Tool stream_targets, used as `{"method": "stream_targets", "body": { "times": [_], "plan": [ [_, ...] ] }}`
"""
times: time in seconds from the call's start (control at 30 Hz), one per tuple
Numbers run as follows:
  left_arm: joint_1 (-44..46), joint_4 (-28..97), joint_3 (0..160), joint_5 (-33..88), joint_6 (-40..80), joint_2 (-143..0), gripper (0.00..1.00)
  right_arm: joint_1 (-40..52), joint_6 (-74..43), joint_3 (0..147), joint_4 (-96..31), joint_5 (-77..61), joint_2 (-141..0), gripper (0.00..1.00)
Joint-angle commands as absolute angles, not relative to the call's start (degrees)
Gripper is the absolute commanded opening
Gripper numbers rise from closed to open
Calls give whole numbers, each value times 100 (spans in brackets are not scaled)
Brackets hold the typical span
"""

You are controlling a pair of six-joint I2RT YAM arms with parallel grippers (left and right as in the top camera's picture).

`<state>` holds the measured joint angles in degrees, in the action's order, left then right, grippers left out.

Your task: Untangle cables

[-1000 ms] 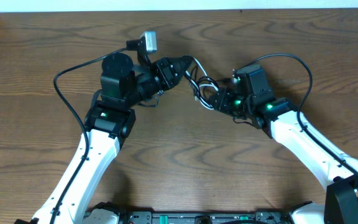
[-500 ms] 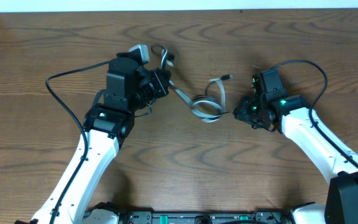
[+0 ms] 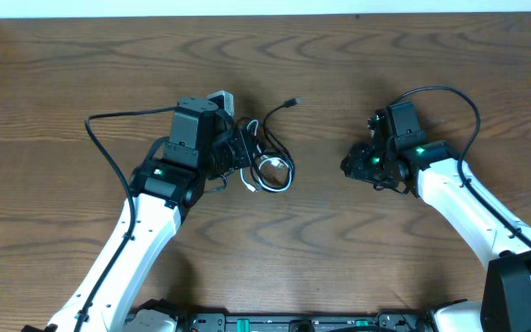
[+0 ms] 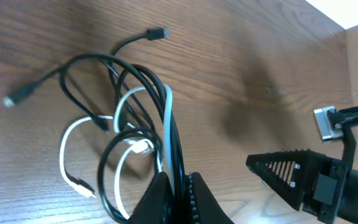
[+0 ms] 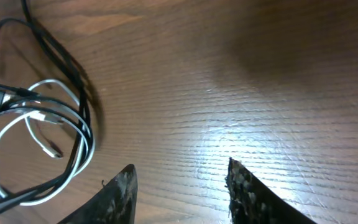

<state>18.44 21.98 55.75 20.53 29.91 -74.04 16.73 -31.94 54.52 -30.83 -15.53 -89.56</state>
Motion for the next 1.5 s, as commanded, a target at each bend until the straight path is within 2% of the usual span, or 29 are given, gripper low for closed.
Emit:
{"method": "stream_targets", "body": {
  "times": [0.0,0.13,0.3,0.43,0.53,0.7,0.9,1.07,1.33,1.47],
  "plan": [
    [1846,2178,5653,1568,2808,-7299,8,1647,-3052,5395,-3052,-1717,-9000,45],
    [1846,2226,5647,1251,2808,-7310,9,1643,-2987,5395,-2987,-1872,-9000,46],
    [1846,2536,5647,930,2805,-7463,31,1643,-2993,5395,-2915,-1883,-9000,54],
    [1846,2932,5647,460,2810,-7712,38,1643,-2995,5395,-2915,-1881,-9000,58],
    [1846,3044,5647,478,2849,-7867,38,1645,-2995,5395,-2910,-1879,-9000,60],
    [1885,3055,5647,1417,2679,-7942,37,1645,-2991,5395,-2895,-1857,-9002,64],
    [2161,3111,5647,2154,655,-8079,36,1649,-2893,5393,-2919,-1835,-9002,66],
    [2263,3076,5647,2884,-14,-8737,28,1649,-2746,5389,-2980,-1837,-9002,68],
    [2534,2508,5647,2862,-38,-9642,28,1653,-2689,5389,-3089,-1837,-9002,68],
    [2652,2182,5647,2346,62,-10007,28,1653,-2692,5389,-3089,-1837,-9002,68]
  ]
}}
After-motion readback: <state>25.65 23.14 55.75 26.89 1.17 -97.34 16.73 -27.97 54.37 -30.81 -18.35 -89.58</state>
